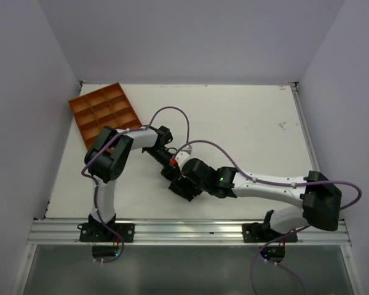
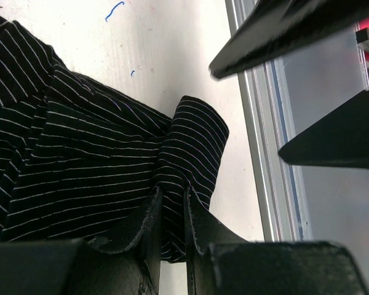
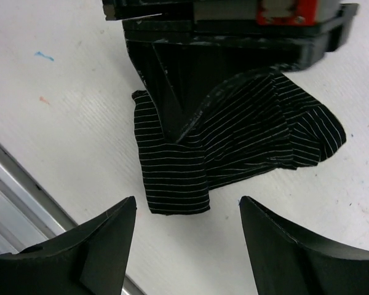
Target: Roll the underwear
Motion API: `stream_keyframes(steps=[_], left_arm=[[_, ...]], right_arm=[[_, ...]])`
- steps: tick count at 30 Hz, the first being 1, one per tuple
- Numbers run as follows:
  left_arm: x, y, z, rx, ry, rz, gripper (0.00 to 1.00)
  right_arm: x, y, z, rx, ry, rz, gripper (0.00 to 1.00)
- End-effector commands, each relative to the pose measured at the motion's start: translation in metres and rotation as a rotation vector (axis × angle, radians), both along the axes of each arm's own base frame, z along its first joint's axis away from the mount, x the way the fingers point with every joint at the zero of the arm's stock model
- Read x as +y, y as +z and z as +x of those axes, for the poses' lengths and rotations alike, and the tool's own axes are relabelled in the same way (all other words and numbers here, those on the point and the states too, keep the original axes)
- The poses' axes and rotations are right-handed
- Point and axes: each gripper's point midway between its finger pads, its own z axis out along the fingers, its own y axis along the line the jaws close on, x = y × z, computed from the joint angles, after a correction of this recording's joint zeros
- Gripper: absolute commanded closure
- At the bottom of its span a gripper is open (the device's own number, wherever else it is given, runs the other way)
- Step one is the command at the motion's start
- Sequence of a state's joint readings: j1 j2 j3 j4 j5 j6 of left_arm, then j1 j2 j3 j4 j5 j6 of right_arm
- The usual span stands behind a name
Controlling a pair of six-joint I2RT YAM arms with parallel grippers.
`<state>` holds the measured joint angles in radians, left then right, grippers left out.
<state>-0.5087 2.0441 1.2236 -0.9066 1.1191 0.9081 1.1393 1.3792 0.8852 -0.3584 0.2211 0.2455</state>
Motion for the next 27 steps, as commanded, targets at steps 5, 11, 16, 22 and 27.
stream_keyframes(steps=[5, 11, 16, 22, 27], left_arm=[[0.004, -0.011, 0.016, -0.07, -0.014, 0.029, 1.0], [0.002, -0.012, 0.017, -0.052, -0.01, 0.029, 1.0], [0.004, -0.014, 0.017, -0.053, -0.011, 0.046, 1.0], [0.003, -0.012, 0.016, -0.037, -0.003, 0.038, 0.98], [0.002, -0.001, 0.017, -0.017, 0.034, 0.014, 0.74]], right_arm=[[0.023, -0.013, 0.004, -0.042, 0.21, -0.152, 0.26], [0.032, -0.038, 0.004, -0.034, 0.242, -0.209, 0.26], [0.033, -0.056, -0.002, 0.006, 0.267, -0.225, 0.26], [0.033, -0.066, 0.003, -0.022, 0.29, -0.264, 0.32], [0.041, -0.067, -0.004, -0.005, 0.31, -0.215, 0.62]])
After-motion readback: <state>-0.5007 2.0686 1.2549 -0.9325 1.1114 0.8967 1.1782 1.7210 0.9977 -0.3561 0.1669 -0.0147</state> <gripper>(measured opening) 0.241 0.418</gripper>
